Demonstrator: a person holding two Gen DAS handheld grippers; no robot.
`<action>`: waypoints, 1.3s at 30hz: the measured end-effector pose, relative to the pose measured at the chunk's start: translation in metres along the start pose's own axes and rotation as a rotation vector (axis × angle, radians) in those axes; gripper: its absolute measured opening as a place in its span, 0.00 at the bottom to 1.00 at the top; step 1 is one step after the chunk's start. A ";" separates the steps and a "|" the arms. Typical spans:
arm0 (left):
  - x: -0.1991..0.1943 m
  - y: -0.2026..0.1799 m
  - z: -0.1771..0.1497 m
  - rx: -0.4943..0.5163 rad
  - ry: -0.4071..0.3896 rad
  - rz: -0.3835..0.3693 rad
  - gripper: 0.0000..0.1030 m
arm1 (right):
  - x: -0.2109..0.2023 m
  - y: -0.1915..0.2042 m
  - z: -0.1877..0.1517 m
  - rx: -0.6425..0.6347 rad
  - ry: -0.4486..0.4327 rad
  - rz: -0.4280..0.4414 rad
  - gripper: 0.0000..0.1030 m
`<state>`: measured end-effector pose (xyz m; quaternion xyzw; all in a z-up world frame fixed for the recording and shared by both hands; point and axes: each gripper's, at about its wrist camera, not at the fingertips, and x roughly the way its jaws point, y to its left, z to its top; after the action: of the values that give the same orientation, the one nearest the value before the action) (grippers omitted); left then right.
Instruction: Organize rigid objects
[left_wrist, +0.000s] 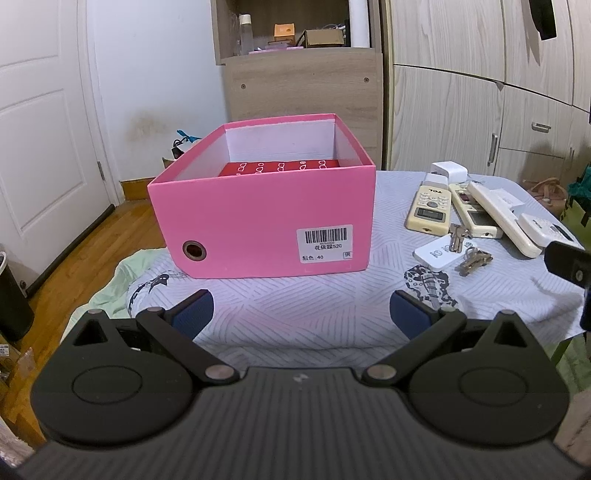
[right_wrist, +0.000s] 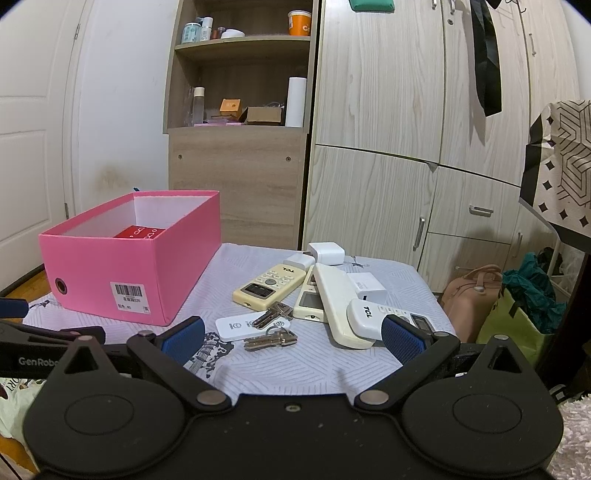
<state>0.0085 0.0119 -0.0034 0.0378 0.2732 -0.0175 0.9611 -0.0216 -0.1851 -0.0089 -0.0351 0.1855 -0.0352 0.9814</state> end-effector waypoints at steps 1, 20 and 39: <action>0.000 0.000 0.000 -0.001 0.001 -0.001 1.00 | 0.000 0.000 0.000 -0.001 0.001 0.000 1.00; 0.003 0.000 -0.002 0.004 0.015 0.007 1.00 | 0.000 0.000 -0.001 -0.012 0.014 -0.006 1.00; 0.005 0.001 -0.005 0.008 0.049 -0.005 1.00 | 0.002 0.005 -0.001 -0.030 0.030 -0.006 1.00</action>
<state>0.0099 0.0132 -0.0101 0.0415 0.2969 -0.0199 0.9538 -0.0201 -0.1805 -0.0112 -0.0499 0.2004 -0.0360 0.9778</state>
